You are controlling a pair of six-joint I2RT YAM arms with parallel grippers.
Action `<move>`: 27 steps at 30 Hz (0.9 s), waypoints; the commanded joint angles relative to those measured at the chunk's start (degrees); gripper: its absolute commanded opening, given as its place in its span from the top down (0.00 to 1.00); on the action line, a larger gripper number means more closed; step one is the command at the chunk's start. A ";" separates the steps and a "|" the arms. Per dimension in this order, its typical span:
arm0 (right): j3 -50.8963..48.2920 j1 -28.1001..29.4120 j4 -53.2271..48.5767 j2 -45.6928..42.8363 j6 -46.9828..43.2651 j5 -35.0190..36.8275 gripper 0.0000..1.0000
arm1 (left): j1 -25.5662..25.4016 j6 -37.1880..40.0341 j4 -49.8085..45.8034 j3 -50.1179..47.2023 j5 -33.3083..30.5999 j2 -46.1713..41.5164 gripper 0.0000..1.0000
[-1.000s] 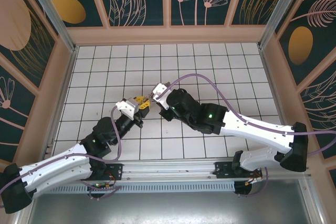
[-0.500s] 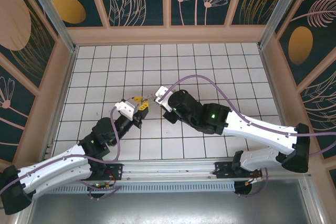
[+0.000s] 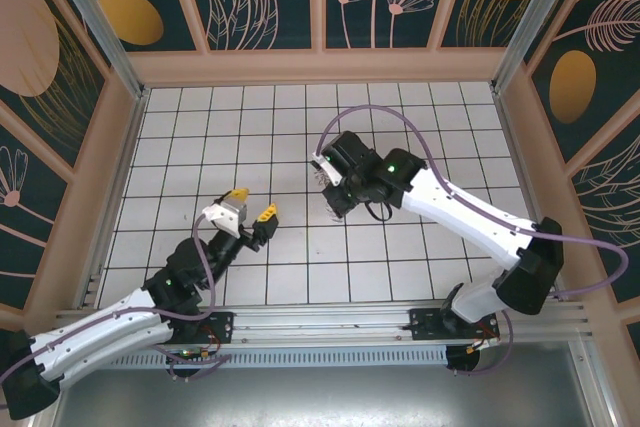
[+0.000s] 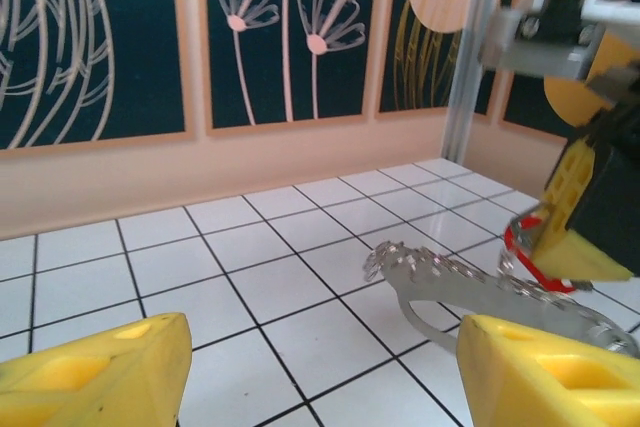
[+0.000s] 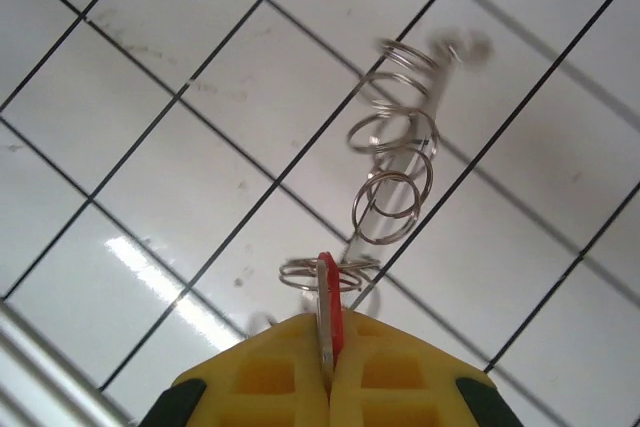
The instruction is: Put the keys on the keyring
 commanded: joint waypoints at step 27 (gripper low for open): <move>9.71 -10.17 8.73 17.49 5.17 -17.16 1.00 | 0.08 0.56 2.11 -3.69 -2.67 -1.63 0.28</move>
